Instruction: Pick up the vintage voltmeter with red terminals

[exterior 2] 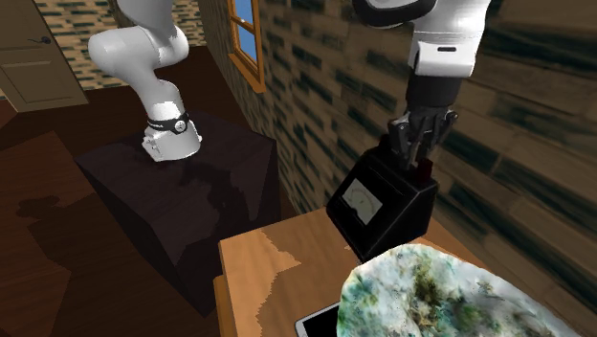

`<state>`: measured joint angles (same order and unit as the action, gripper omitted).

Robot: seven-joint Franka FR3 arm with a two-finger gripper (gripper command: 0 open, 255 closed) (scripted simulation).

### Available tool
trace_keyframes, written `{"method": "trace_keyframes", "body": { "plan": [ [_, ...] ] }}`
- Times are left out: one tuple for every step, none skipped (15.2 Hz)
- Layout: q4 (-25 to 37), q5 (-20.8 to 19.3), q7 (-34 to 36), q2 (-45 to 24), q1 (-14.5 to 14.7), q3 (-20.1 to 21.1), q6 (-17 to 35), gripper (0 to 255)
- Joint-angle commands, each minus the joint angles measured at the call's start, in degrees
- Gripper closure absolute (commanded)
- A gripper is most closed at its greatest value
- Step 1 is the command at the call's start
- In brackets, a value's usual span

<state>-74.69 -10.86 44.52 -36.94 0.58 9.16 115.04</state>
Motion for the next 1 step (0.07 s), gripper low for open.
{"method": "trace_keyframes", "body": {
  "plan": [
    [0.2, 0.0, 0.0, 0.4, 0.0, 0.0, -0.3, 255]
  ]
}}
